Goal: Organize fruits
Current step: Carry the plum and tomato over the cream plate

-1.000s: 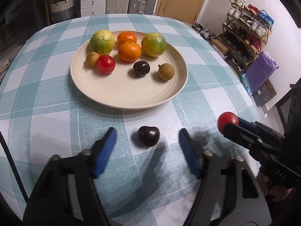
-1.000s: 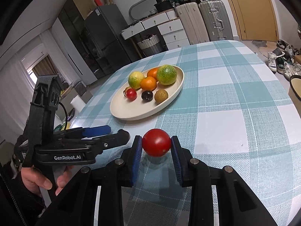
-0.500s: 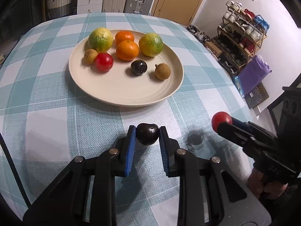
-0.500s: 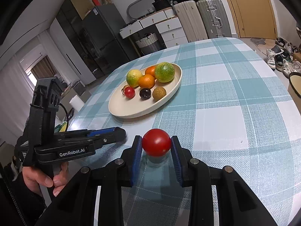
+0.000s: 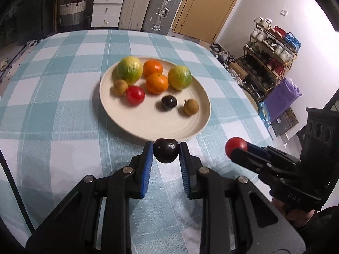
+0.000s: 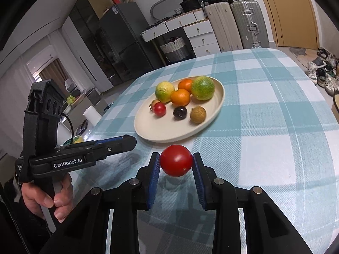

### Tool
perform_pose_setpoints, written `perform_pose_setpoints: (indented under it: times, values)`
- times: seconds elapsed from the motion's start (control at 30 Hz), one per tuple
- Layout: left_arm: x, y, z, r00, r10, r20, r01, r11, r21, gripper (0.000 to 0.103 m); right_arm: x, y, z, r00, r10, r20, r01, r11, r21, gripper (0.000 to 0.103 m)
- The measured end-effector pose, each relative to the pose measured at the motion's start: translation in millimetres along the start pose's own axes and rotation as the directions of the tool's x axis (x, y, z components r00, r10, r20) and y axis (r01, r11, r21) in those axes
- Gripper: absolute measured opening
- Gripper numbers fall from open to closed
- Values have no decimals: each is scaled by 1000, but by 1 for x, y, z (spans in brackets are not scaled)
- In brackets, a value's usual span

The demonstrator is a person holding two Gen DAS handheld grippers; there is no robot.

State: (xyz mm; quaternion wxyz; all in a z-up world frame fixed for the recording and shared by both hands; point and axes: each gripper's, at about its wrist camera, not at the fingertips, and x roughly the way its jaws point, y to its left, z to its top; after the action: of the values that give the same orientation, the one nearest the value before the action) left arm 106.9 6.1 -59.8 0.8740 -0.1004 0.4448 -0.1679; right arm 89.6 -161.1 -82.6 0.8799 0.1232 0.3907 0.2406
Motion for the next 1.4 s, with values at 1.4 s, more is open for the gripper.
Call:
perform_pose_setpoints:
  times: [1.4]
  values:
    - [72, 17, 81, 999, -4, -50, 5, 1000, 11, 22, 73, -19, 86, 999, -49, -4, 49, 999, 17, 32]
